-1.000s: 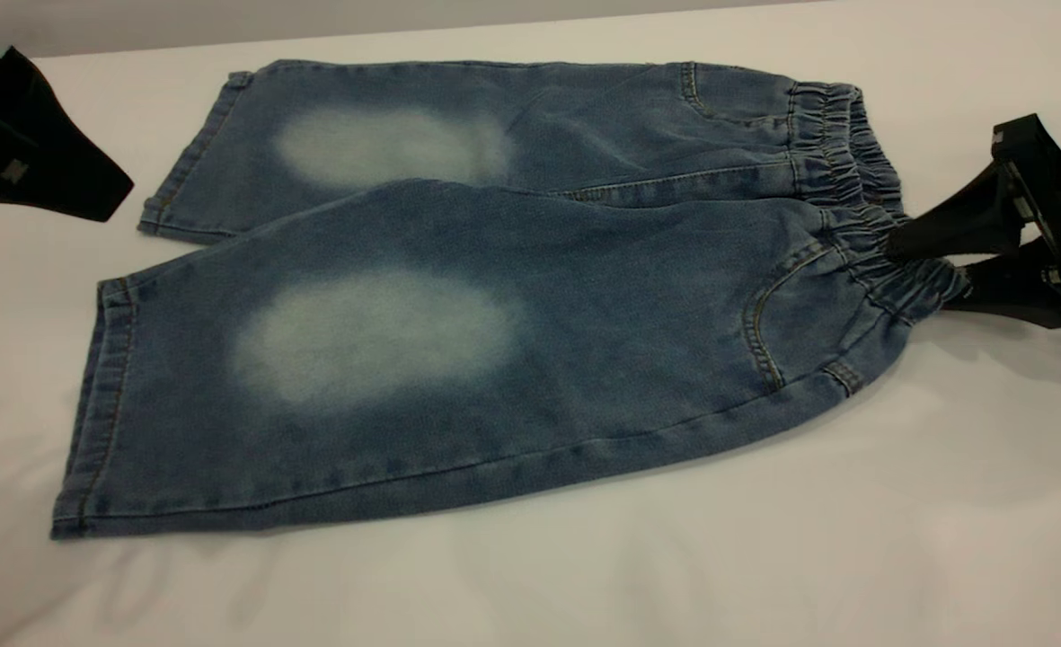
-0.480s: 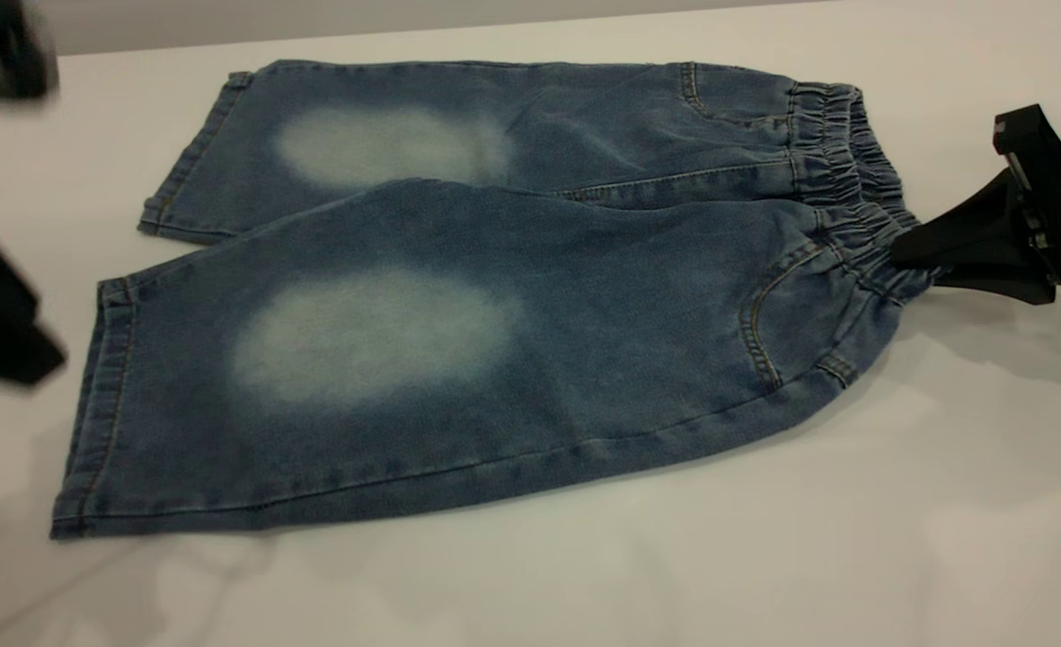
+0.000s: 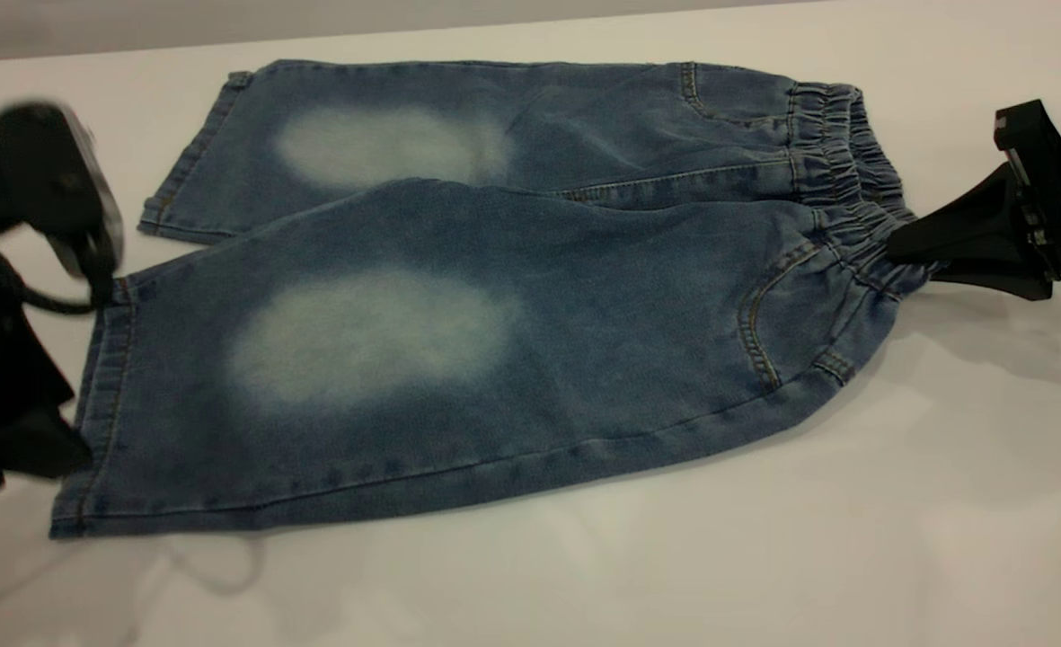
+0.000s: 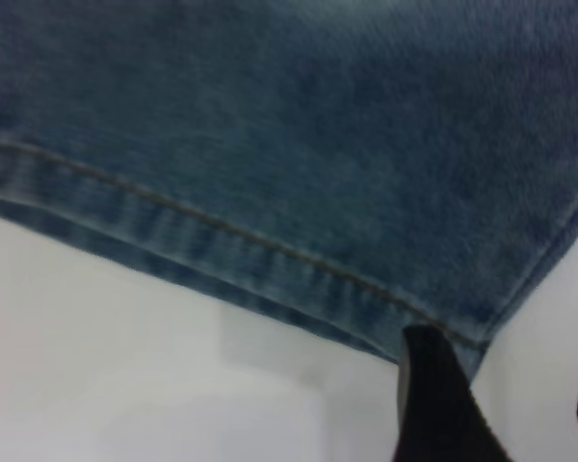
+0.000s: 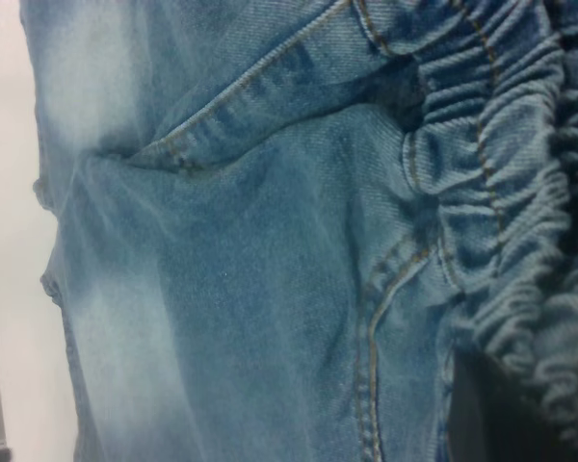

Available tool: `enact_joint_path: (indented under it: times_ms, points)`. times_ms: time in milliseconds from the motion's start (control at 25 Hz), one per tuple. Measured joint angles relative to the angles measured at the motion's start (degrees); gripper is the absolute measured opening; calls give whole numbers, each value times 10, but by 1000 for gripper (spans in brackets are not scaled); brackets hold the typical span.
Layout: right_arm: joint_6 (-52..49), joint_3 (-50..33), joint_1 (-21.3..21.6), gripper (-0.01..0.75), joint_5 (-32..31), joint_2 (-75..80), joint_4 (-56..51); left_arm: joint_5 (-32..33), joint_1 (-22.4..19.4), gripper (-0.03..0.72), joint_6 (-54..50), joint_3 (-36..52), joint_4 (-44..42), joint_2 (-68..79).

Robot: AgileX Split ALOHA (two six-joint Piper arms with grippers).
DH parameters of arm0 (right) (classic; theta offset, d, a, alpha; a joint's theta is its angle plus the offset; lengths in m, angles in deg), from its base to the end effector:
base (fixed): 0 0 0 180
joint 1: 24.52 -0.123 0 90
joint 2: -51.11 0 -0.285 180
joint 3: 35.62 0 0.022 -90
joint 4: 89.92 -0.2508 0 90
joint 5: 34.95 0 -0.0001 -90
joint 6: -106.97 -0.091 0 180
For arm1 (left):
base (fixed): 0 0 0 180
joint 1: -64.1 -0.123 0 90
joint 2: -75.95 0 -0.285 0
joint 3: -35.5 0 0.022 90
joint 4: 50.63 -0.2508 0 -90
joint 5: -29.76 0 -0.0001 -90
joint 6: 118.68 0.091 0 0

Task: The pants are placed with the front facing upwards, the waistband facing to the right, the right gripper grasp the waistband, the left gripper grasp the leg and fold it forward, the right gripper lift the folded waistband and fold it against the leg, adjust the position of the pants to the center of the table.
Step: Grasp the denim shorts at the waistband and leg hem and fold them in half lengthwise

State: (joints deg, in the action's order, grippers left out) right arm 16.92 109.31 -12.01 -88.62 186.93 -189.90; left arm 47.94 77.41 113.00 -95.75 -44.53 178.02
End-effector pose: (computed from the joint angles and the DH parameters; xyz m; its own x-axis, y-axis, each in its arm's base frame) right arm 0.2957 0.0084 0.0263 -0.9117 0.3803 -0.1552 0.1016 0.5750 0.8118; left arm 0.2119 -0.0532 0.1042 -0.4951 0.8545 -0.1573 0.8501 0.5139 0.1155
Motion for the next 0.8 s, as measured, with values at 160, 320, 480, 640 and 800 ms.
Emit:
enact_joint_path:
  times_ms: [160, 320, 480, 640, 800]
  points:
    - [0, 0, 0, 32, 0, 0, 0, 10, 0, 333, -1, 0, 0, 46]
    - [0, 0, 0, 32, 0, 0, 0, -7, 0, 333, 5, 0, -18, 62]
    - [0, 0, 0, 35, 0, 0, 0, -50, 0, 333, 5, 0, -44, 74]
    - [0, 0, 0, 35, 0, 0, 1, -55, 0, 333, 5, 0, -61, 100]
    - [0, 0, 0, 38, 0, 0, 1, -75, 0, 333, 5, 0, -61, 114]
